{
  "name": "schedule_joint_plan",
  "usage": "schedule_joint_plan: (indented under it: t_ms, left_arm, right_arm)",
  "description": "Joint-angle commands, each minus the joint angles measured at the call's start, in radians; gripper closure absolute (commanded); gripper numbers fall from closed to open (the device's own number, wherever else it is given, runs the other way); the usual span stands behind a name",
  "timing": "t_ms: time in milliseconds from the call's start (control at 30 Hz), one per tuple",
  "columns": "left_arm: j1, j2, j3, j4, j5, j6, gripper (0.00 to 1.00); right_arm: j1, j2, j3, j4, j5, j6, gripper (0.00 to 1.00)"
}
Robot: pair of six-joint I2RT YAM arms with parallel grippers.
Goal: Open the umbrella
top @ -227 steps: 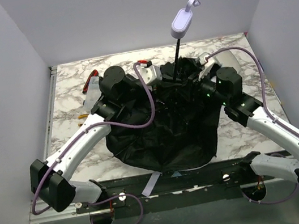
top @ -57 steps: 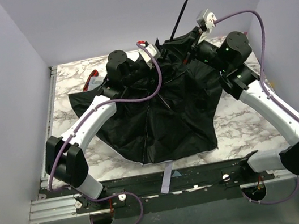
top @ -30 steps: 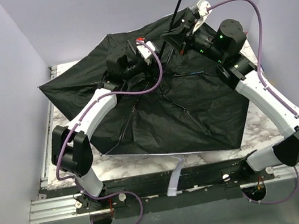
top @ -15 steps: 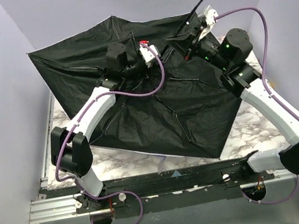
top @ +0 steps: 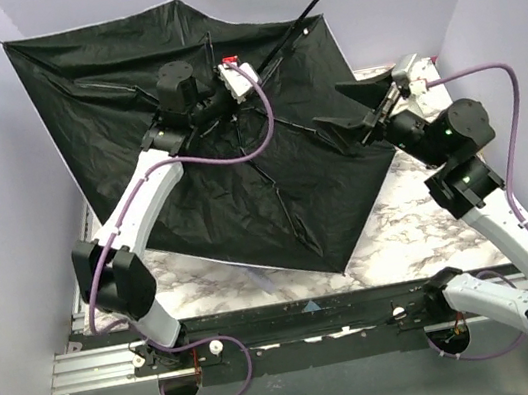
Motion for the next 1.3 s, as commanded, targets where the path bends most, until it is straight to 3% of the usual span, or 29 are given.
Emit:
schedule_joint_plan:
  t_ms: [0, 100, 267, 400, 533, 667, 900, 1067, 1267]
  left_arm:
    - [-0.006, -0.155, 0.040, 0.112, 0.052, 0.185, 1.00]
    - [-0.007, -0.234, -0.013, 0.126, 0.114, 0.373, 1.00]
    - [-0.038, -0.388, -0.171, 0.169, 0.207, 0.812, 1.00]
    - [-0.043, -0.421, -0.133, -0.065, 0.223, 1.062, 1.00]
    - [-0.020, -0.401, -0.153, -0.176, 0.108, 1.281, 1.00]
    - [-0.011, -0.376, -0.201, -0.091, -0.005, 1.323, 1.00]
    - [-0.011, -0.348, -0.181, -0.029, -0.049, 1.266, 1.00]
    - [-0.011, -0.339, -0.157, -0.058, -0.040, 1.253, 1.00]
    - [-0.011, -0.318, -0.076, -0.268, -0.037, 1.291, 1.00]
  right_arm:
    - [0.002, -0.021, -0.050, -0.181, 0.245, 0.011, 0.16]
    - [-0.025, -0.042, -0.066, -0.235, 0.314, 0.017, 0.14]
    - [-0.044, -0.037, -0.027, -0.334, 0.308, 0.032, 0.12]
    - [-0.051, -0.014, 0.010, -0.365, 0.270, 0.039, 0.13]
    - [-0.054, 0.036, 0.113, -0.424, 0.169, 0.057, 0.14]
    - [-0.053, 0.084, 0.219, -0.526, -0.004, 0.069, 0.13]
    - [-0.054, 0.162, 0.296, -0.729, -0.264, 0.057, 0.13]
    - [-0.051, 0.218, 0.322, -0.875, -0.305, -0.017, 0.12]
    - [-0.032, 0.287, 0.416, -1.058, -0.295, -0.156, 0.12]
